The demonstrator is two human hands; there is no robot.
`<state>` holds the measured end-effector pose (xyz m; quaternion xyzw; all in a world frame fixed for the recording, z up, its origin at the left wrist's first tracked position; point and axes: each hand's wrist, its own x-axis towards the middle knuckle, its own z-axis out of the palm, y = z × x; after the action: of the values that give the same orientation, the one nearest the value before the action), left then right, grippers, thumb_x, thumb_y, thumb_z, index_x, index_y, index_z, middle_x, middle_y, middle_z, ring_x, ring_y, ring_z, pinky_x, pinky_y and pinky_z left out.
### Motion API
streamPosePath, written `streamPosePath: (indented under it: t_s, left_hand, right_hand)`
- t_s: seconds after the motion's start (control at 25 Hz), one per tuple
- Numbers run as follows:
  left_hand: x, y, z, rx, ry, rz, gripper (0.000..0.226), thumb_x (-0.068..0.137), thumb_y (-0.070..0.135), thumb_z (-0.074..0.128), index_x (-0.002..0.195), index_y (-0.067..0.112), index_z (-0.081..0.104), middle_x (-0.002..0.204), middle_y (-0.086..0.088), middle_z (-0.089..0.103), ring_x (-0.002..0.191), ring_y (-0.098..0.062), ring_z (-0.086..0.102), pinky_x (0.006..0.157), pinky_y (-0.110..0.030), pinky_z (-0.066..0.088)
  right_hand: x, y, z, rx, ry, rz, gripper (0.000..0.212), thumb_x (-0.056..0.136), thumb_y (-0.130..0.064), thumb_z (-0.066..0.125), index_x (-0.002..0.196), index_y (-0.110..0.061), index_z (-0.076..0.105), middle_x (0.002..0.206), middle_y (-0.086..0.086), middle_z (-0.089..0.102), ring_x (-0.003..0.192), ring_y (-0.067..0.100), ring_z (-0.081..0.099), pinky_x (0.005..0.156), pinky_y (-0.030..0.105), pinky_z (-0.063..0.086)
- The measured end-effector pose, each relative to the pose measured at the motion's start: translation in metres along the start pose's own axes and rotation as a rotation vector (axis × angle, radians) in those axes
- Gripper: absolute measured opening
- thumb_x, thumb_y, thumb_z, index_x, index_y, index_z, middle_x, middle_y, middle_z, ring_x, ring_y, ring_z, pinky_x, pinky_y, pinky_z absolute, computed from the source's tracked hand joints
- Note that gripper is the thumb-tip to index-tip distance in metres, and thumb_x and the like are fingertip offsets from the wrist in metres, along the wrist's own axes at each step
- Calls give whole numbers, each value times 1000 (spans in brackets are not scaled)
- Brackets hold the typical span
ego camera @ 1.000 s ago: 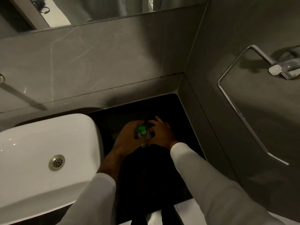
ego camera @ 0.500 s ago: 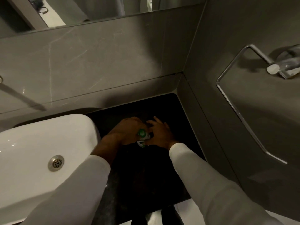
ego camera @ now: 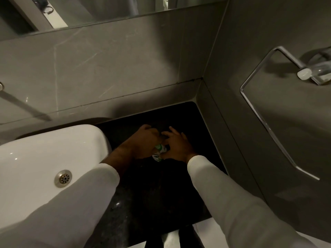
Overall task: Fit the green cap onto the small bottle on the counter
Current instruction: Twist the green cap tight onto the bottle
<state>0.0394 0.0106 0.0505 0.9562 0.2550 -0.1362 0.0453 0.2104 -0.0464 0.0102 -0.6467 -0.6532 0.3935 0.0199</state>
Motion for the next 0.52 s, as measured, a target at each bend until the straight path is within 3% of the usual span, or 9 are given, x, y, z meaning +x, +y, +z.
streamPosePath:
  t_s: [0.12, 0.24, 0.32, 0.44, 0.52]
  left_hand:
    - [-7, 1, -5, 5, 36, -5, 36, 87, 48, 61, 119, 31, 65, 121, 2, 68, 117, -20, 60, 105, -43, 36]
    - [-16, 4, -20, 4, 174, -17, 35, 76, 47, 76, 107, 31, 73, 98, -3, 76, 86, -27, 73, 74, -37, 56]
    - [-21, 6, -25, -2, 275, 13, 30, 70, 41, 83, 97, 30, 76, 82, -3, 77, 68, -28, 73, 56, -31, 56]
    - [-19, 12, -28, -29, 265, -30, 24, 78, 39, 74, 99, 29, 74, 85, -4, 76, 73, -30, 73, 61, -32, 53]
    - [-11, 19, -25, -125, 167, -239, 30, 83, 47, 58, 103, 28, 69, 92, -5, 75, 82, -30, 71, 65, -32, 44]
  right_hand:
    - [-2, -3, 0, -37, -8, -14, 63, 85, -44, 81, 144, -25, 68, 174, -9, 35, 172, 21, 4, 134, 61, 1]
    - [-3, -2, -1, -52, -22, 1, 60, 86, -46, 81, 141, -24, 71, 175, -9, 34, 172, 22, 4, 133, 62, -1]
    - [-3, -1, -2, -65, -27, -6, 55, 86, -46, 81, 136, -24, 75, 175, -8, 34, 172, 23, 4, 133, 63, -1]
    - [-3, -1, -2, -62, -18, -4, 52, 86, -45, 81, 134, -24, 76, 174, -8, 35, 172, 22, 3, 133, 62, -1]
    - [-3, -2, -2, -39, -13, 10, 53, 87, -45, 80, 136, -26, 75, 174, -9, 36, 172, 21, 3, 134, 61, -1]
